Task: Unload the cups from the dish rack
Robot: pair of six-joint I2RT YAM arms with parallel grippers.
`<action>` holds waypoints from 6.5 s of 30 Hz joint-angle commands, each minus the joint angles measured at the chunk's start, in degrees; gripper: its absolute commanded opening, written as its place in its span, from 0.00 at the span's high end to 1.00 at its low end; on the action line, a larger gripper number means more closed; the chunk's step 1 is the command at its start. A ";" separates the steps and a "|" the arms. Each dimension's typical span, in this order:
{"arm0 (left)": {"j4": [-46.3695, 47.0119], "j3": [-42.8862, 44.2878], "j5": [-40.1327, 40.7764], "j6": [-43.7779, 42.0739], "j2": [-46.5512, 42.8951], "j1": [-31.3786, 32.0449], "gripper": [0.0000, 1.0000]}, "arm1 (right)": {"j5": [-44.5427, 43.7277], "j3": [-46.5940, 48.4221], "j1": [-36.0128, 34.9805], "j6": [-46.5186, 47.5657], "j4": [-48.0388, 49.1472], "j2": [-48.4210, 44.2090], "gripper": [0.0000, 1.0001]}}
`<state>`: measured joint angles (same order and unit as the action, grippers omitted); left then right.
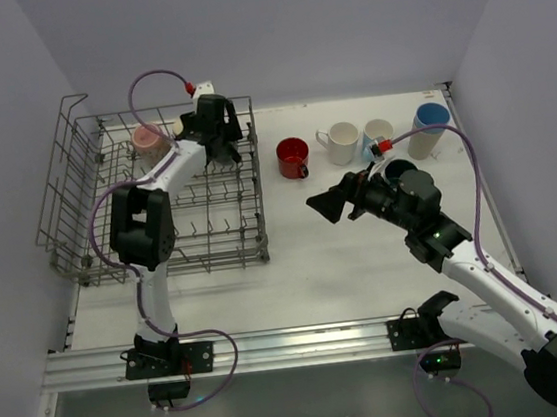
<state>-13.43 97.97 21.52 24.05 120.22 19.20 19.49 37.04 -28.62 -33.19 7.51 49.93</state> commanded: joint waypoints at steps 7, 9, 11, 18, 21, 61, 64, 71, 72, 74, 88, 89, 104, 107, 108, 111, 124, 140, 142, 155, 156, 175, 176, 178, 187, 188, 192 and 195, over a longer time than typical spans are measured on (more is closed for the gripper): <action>6.84 -7.26 -4.29 -1.82 -19.83 0.13 0.74 | 7.05 6.90 -0.73 -9.78 10.06 5.43 0.02; 7.36 -8.15 -5.25 -1.64 -21.78 0.13 0.76 | 7.06 7.78 -0.82 -11.27 11.47 7.71 0.02; 7.37 -9.29 -5.87 -1.47 -24.94 0.13 0.77 | 6.71 8.40 -0.91 -12.42 14.10 9.21 0.02; 8.59 -14.21 -12.09 1.25 -35.13 0.13 0.80 | 8.29 12.70 -1.09 -17.87 20.09 16.86 0.02; 10.69 -18.33 -19.46 5.45 -40.14 0.13 0.80 | 9.25 14.46 -1.09 -19.98 22.37 19.67 0.03; 50.61 -53.33 -52.37 35.10 -64.41 2.68 0.12 | 14.70 8.76 -3.55 -37.04 52.26 23.11 1.00; 48.94 -53.15 -51.40 33.61 -65.82 2.68 0.02 | 14.18 8.05 -3.55 -34.85 49.19 20.48 1.00; 47.35 -52.89 -50.52 30.97 -68.54 2.68 0.00 | 13.83 6.30 -3.46 -31.76 44.26 16.78 1.00; 47.53 -52.80 -50.70 30.79 -68.54 2.68 0.00 | 13.91 6.12 -3.46 -31.41 44.09 16.34 1.00; 45.97 -51.58 -51.05 29.31 -68.89 2.68 0.00 | 14.35 6.12 -3.28 -30.27 42.77 15.38 1.00; 0.35 -43.57 -25.92 -1.28 -73.90 2.68 0.00 | -19.37 19.56 -0.38 15.33 -26.13 10.52 1.00; -0.53 -43.92 -24.69 -3.29 -74.08 2.68 0.00 | -21.22 20.52 -0.21 16.39 -27.10 12.19 1.00; -6.17 -45.50 -12.11 -9.82 -71.63 2.68 0.00 | -37.41 33.53 0.50 31.43 -26.67 42.17 1.00; -5.91 -45.15 -12.38 -9.46 -70.75 2.68 0.00 | -37.15 33.98 0.67 32.22 -25.18 44.89 1.00; -5.82 -44.98 -12.38 -9.38 -70.48 2.68 0.00 | -37.24 34.15 0.67 32.31 -25.09 45.60 1.00; -6.34 -43.31 -12.73 -8.94 -68.73 2.68 0.00 | -36.54 34.07 1.20 31.70 -24.91 47.71 1.00; -5.82 -29.44 -4.56 -4.55 -46.34 1.98 0.00 | -27.93 31.78 3.57 28.71 -24.64 46.05 0.81; -0.98 -14.57 3.28 -3.93 -29.61 -9.41 0.00 | -23.62 30.47 4.36 23.96 -26.58 36.21 0.27; -3.52 -12.38 1.87 -3.31 -27.08 -11.98 0.00 | -23.53 29.24 4.28 23.17 -25.88 33.40 0.12; -3.01 -9.29 -7.89 -5.24 -17.22 -19.20 0.00 | -17.47 26.24 3.66 21.94 -20.69 26.62 0.01; -2.48 -8.77 -8.33 -5.77 -16.78 -19.20 0.00 | -17.29 26.24 3.23 21.94 -20.78 26.62 0.01; -3.45 -1.91 -6.67 -9.73 -6.23 -20.61 0.00 | -15.71 25.98 0.32 22.47 -19.64 26.01 0.01; -3.18 -2.17 -6.58 -9.64 -6.14 -20.69 0.00 | -15.71 26.07 0.23 22.47 -19.64 26.01 0.01; -2.31 -2.96 -6.40 -9.55 -6.49 -20.70 0.00 | -15.62 26.07 0.23 22.47 -19.55 26.00 0.01; 4.29 -9.64 -6.84 -9.20 -14.04 -20.69 0.54 | -14.92 26.16 -0.21 22.21 -19.20 26.01 0.01; 5.16 -10.69 -6.84 -8.85 -15.10 -20.70 0.59 | -14.31 26.07 -0.38 21.86 -19.02 25.83 0.01; 7.45 -12.98 -8.85 -6.13 -21.33 -20.61 0.73 | -12.46 25.37 -1.78 18.35 -15.52 25.04 0.01; 8.77 -14.47 -10.79 -4.46 -24.93 -20.61 0.77 | -9.13 24.84 -2.58 15.18 -12.88 24.77 0.01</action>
<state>-12.75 83.00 12.16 16.73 105.12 -0.75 6.04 62.37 -30.09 -13.69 -11.27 77.14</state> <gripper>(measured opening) 0.935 0.989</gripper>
